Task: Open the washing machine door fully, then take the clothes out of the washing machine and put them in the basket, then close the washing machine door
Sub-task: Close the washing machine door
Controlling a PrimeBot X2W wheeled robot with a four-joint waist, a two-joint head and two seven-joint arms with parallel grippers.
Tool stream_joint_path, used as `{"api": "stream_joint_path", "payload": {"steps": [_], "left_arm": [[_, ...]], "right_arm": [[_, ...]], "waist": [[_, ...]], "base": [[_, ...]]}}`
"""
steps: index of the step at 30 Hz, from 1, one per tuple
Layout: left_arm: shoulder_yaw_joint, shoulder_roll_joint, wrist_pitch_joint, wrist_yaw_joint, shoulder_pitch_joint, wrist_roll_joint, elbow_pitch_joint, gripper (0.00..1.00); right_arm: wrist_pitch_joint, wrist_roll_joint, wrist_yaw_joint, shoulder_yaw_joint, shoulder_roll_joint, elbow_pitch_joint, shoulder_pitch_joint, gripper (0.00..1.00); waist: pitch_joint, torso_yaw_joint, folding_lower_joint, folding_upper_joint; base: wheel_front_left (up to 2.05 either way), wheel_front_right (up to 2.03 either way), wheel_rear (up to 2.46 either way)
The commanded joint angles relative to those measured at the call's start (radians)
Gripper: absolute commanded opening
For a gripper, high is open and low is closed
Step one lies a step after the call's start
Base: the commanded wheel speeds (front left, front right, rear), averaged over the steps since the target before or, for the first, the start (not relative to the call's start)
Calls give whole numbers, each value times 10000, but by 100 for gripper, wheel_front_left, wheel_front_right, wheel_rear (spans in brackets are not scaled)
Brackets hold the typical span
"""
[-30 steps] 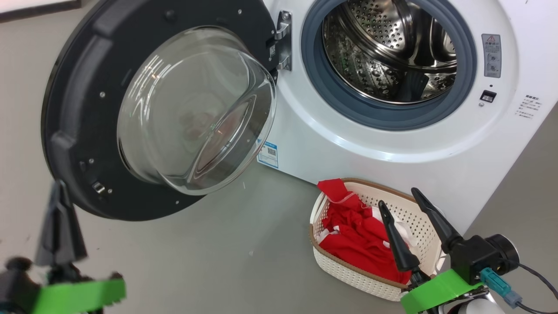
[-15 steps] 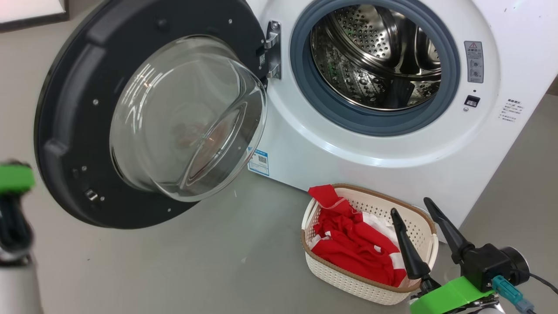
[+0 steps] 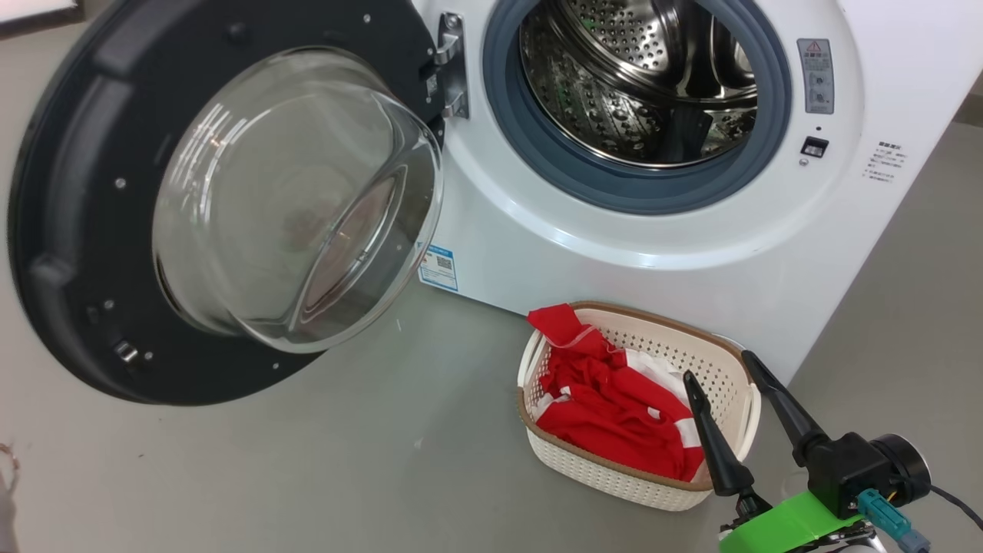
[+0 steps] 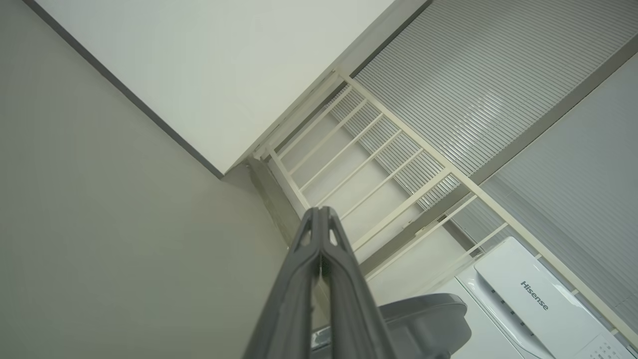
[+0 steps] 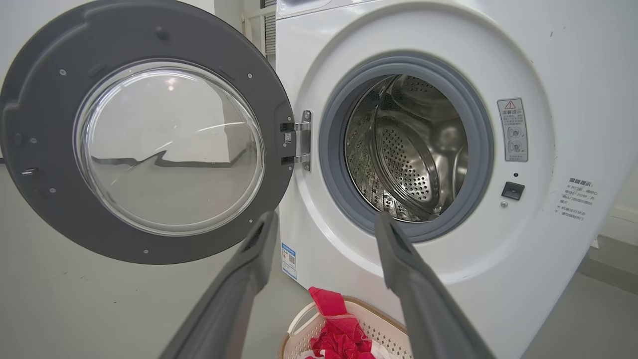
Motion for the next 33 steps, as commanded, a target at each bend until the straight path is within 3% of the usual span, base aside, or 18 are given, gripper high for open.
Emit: {"api": "stream_joint_path", "payload": {"steps": [1,8,19,33], "left_arm": [[221,644,202,102,-326,-116,85,0],[405,1028,1334,224,-648,-561,1294,0],[521,1435,3528,-803,-777,-1422,2229,0],[810,1523,4920,-1158,-807,-2186,2884,0]], "right_arm": [[-63,-130,46,239,-72,-230,-334,100],[-63,-285,46,256,-72,-223,-430,100],[-63,-359,46,364,-72,-200,-505,100],[-63,-394,46,454,-72,-172,-510,100]], "waist": [[97,-114,0,-1],[230,-287,0,-1],[395,-515,0,-1],[374,-575,0,-1]], "base": [[0,0,0],[0,0,0],[0,0,0],[0,0,0]]}}
